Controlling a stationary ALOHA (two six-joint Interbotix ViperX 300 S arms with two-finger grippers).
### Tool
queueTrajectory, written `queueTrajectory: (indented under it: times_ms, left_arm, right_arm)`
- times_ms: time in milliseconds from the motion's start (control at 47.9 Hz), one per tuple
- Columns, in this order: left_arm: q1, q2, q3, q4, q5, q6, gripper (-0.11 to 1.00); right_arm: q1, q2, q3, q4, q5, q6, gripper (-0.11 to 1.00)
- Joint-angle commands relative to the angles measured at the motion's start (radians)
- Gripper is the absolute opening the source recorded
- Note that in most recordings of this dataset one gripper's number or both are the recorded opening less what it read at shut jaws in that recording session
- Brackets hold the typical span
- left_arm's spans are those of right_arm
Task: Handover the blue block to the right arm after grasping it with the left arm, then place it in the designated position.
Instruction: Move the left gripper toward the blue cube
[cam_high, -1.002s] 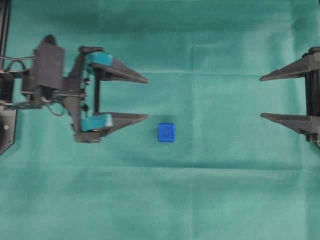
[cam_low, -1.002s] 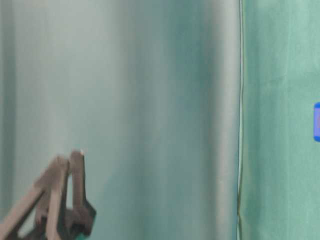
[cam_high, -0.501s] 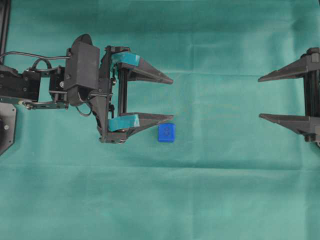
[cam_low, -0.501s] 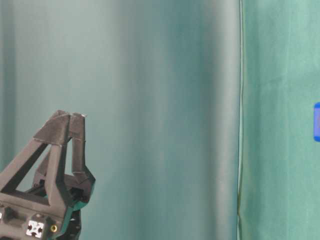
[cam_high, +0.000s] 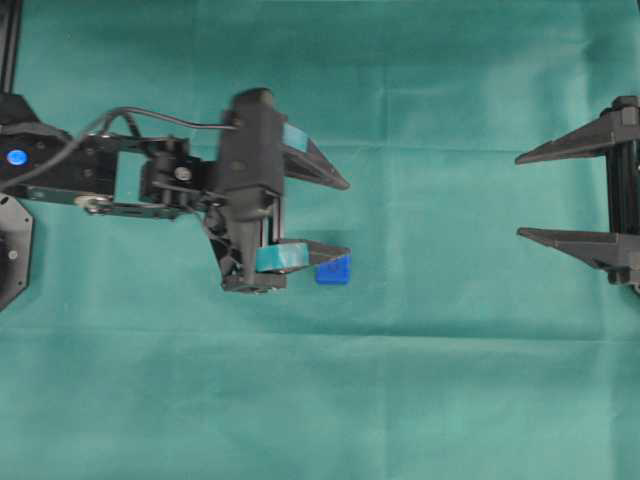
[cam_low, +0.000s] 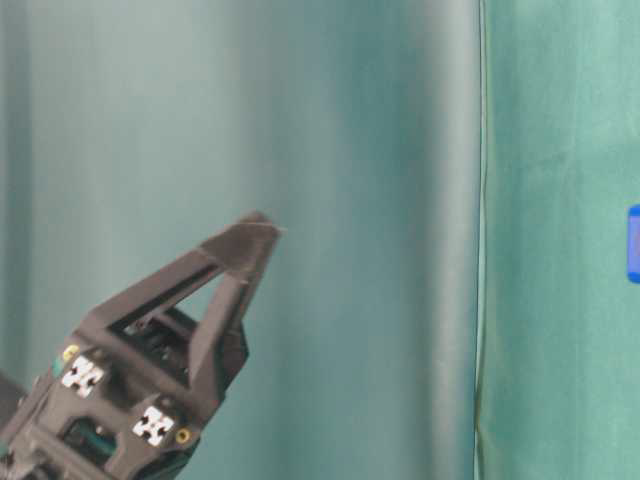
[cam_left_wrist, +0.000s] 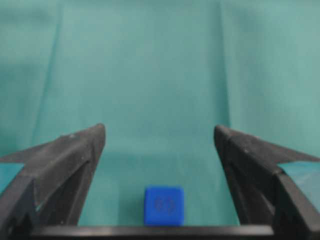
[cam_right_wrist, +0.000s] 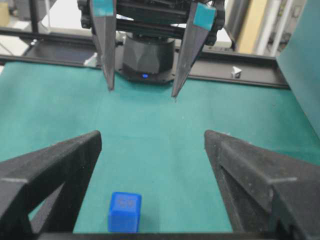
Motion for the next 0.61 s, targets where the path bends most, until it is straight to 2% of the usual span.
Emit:
queueTrajectory:
  times_ms: [0, 292, 584]
  left_arm:
    - [-0.005, 0.005, -0.067, 0.002, 0.089, -0.002, 1.0]
    - [-0.015, 0.081, -0.202, 0.002, 0.364, -0.008, 1.0]
    - [-0.018, 0.097, -0.23, 0.005, 0.403, -0.008, 1.0]
  right_arm:
    - [-0.002, 0.012, -0.026, -0.002, -0.006, -0.002, 0.94]
    - [-0.002, 0.018, -0.028, -0.002, -0.006, -0.002, 0.94]
    - [-0.002, 0.018, -0.026, 0.0, -0.006, -0.002, 0.94]
